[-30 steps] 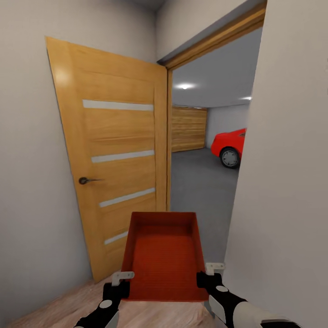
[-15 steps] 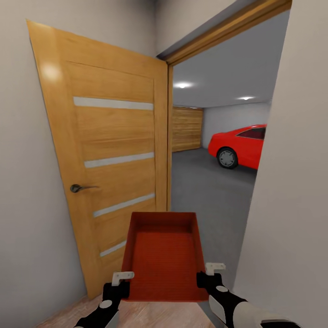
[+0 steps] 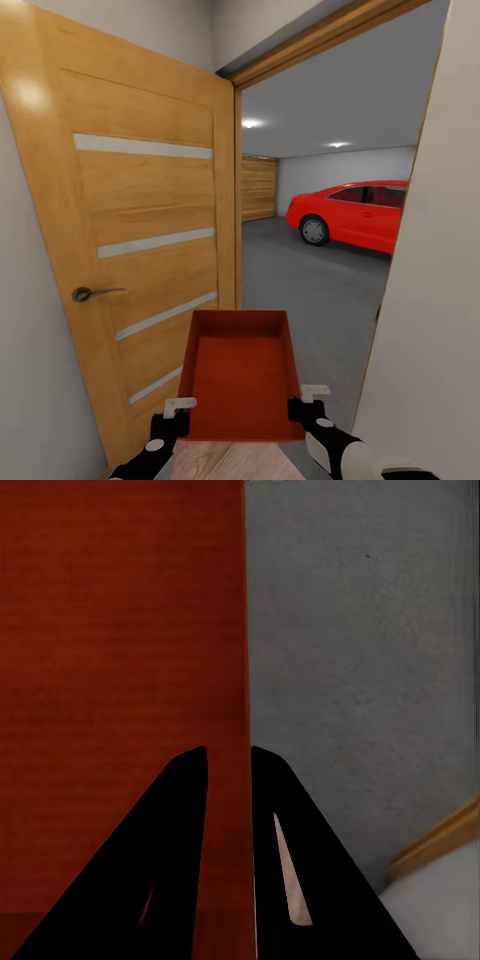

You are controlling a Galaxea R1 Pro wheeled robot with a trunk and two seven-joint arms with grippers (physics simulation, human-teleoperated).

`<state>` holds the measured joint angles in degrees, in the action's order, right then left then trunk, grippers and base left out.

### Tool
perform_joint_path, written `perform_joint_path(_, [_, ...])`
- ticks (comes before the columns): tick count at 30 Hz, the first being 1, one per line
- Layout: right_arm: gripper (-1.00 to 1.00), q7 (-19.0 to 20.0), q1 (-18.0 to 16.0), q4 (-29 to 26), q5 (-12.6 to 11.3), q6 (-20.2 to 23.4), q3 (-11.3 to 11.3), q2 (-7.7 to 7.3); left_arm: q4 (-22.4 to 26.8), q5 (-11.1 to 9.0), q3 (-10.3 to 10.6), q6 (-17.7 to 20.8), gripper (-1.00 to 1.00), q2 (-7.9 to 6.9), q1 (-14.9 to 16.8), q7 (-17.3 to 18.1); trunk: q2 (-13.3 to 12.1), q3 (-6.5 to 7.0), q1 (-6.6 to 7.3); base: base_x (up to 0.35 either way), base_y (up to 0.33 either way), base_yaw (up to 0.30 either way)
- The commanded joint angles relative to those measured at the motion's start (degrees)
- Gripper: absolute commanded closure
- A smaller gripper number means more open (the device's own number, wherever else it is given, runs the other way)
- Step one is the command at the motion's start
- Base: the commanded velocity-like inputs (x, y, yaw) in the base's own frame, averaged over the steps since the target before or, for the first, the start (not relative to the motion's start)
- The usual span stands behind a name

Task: Move the two storage containers from the living room to the garage. In the garage, place one container on the floor and stack the other container on top of it (either order is fine).

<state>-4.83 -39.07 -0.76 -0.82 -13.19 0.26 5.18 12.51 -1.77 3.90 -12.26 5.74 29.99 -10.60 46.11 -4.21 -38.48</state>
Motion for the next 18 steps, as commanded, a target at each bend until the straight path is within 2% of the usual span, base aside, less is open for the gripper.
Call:
perform_joint_path(1, [1.00, -0.8, -0.1, 0.2, -1.2, -0.3, -1.6, 0.01, 0.1, 0.2, -1.0, -3.0, 1.00, -0.03, 0.1, -0.6, 0.1, -0.10, -0.04, 0.281, 0.216, -0.272])
perform_joint_path(18, [1.00, -0.8, -0.1, 0.2, -1.1, -0.3, -1.6, 0.08, 0.1, 0.2, -1.0, -3.0, 1.00, -0.03, 0.1, -0.6, 0.1, -0.10, -0.04, 0.281, 0.216, -0.276])
